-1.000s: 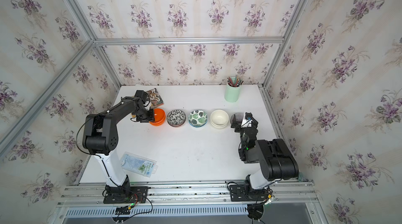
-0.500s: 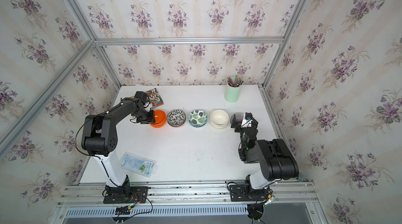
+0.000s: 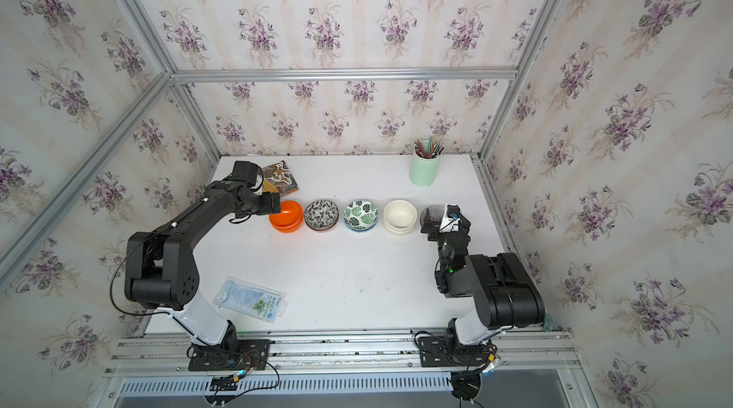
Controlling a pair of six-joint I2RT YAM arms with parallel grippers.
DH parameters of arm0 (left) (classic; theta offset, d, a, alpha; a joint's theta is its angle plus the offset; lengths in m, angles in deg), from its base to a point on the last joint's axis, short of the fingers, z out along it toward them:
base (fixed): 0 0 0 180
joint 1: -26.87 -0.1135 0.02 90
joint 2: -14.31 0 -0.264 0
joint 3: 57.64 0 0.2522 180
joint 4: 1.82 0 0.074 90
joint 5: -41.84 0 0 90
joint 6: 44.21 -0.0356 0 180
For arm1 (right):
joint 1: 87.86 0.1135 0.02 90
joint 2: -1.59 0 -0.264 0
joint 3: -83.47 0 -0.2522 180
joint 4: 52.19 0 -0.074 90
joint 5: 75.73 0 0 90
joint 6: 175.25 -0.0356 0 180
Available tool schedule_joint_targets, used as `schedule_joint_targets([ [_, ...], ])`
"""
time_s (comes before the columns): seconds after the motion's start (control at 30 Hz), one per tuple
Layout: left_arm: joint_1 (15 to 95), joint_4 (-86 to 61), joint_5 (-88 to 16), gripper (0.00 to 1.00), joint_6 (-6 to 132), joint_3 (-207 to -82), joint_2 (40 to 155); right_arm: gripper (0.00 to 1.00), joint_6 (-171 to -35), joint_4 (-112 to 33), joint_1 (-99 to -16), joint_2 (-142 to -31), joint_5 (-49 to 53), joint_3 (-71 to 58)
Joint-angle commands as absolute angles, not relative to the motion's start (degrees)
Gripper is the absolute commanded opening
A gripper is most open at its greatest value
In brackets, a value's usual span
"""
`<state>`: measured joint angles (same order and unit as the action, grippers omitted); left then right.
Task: Stack the bowls
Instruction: Adjust the bowl at the center of the board, then reset both arms
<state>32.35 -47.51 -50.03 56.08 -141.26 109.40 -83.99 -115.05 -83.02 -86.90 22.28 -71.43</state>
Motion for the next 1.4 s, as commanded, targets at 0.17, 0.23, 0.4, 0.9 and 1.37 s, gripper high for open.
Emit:
schedule_joint_targets([
  [0.17, 32.22, -6.37, -69.06, 0.99, 54.09, -116.8, 97.35, 1.0, -84.47, -115.05, -83.22, -86.96, 21.72, -71.1],
  [0.23, 32.17, 3.54, -72.45, 0.99, 52.57, -110.24, 94.94, 1.0, -84.54, -114.87, -83.28, -86.97, 21.65, -70.98],
  [0.4, 32.15, 11.09, -78.77, 0.99, 50.15, -105.35, 92.74, 1.0, -84.63, -114.78, -83.36, -86.93, 21.57, -70.96],
  [0.9, 32.32, 36.17, -81.22, 0.99, 49.11, -88.36, 91.13, 1.0, -84.68, -114.63, -83.38, -86.95, 21.48, -70.9],
  [1.37, 33.37, 43.39, -76.44, 0.97, 45.57, -87.71, 97.38, 1.0, -84.63, -114.63, -83.44, -86.98, 21.46, -70.87],
])
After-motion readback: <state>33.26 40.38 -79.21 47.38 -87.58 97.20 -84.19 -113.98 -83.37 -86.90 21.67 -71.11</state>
